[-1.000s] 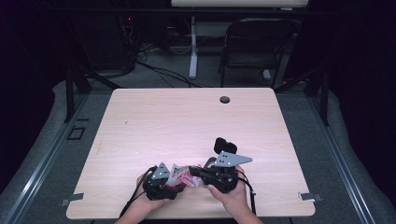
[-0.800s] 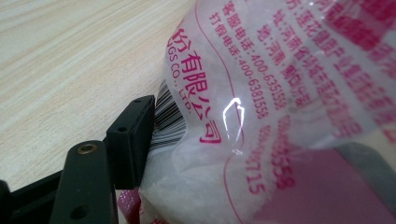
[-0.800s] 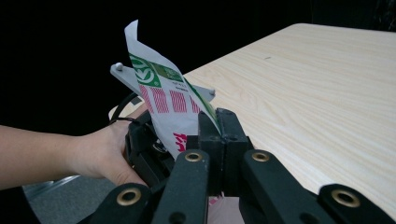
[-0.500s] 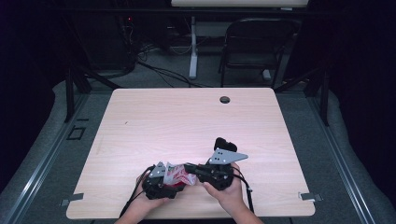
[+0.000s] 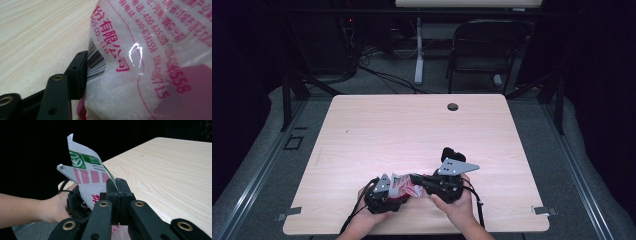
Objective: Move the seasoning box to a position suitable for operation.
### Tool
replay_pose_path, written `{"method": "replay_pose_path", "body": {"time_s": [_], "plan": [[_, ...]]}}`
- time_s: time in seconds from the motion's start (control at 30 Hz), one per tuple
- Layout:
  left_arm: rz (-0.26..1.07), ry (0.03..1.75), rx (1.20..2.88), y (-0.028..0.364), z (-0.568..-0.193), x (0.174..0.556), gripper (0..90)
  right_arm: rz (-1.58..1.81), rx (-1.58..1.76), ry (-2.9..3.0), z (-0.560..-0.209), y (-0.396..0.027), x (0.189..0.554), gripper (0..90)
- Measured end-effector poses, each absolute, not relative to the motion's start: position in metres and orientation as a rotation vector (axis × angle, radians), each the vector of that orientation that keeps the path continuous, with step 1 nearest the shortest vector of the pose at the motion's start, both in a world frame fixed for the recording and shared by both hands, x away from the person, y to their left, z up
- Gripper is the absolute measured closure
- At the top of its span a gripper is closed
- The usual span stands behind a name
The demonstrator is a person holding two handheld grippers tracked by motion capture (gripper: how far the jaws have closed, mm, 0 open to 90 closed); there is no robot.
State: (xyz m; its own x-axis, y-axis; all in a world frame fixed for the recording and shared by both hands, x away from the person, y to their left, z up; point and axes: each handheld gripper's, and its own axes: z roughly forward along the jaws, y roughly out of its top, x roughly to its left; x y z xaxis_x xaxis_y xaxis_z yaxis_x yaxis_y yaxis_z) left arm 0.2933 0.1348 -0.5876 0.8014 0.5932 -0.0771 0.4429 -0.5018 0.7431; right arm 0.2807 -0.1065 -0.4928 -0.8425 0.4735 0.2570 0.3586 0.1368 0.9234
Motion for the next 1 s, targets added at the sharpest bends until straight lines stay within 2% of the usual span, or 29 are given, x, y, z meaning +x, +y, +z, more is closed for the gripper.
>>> {"method": "replay_pose_path", "body": {"time_s": [1.0], "plan": [[0.357, 0.784, 2.205, 0.138, -0.576, 0.29, 60.4, 1.827, 0.882, 2.28, -0.496, -0.115, 0.282, 90.0]]}}
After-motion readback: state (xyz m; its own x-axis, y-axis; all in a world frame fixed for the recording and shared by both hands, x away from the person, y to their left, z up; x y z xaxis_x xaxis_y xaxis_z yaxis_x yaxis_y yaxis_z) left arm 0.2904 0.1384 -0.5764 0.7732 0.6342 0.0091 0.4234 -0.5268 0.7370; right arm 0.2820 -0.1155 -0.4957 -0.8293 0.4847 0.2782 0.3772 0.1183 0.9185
